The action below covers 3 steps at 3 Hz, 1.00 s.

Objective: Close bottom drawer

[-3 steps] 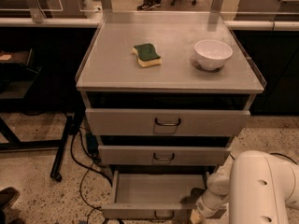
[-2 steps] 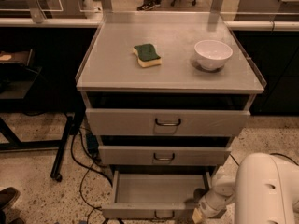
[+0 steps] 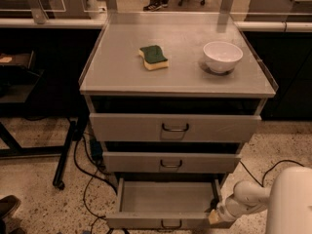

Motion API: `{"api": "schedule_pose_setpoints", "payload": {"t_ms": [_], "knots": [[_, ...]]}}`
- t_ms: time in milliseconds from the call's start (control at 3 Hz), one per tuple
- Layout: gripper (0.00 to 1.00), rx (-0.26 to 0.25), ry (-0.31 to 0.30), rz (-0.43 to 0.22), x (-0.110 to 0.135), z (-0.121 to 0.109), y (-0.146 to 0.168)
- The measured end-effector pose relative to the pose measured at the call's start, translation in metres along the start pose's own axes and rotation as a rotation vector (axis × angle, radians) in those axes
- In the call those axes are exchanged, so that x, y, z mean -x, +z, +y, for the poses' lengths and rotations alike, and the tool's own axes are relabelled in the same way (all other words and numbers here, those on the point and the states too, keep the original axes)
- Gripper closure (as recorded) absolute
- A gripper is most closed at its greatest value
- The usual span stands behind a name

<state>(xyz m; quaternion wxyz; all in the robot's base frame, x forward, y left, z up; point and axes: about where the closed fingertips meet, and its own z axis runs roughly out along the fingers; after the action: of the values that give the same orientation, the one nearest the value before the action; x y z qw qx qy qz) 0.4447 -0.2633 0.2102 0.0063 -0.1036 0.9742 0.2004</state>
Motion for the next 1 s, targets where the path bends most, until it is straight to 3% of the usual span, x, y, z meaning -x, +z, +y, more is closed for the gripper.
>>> {"api": "schedule_pose_setpoints", "payload": {"t_ms": [333, 667, 1000], "knots": [[1.0, -0.003, 0.001, -0.008, 0.002, -0.001, -0.001], [1.0, -0.019, 0.004, 0.021, -0.008, -0.003, 0.007], [1.0, -0.033, 0.045, 0.068, -0.023, -0.015, 0.021]]}}
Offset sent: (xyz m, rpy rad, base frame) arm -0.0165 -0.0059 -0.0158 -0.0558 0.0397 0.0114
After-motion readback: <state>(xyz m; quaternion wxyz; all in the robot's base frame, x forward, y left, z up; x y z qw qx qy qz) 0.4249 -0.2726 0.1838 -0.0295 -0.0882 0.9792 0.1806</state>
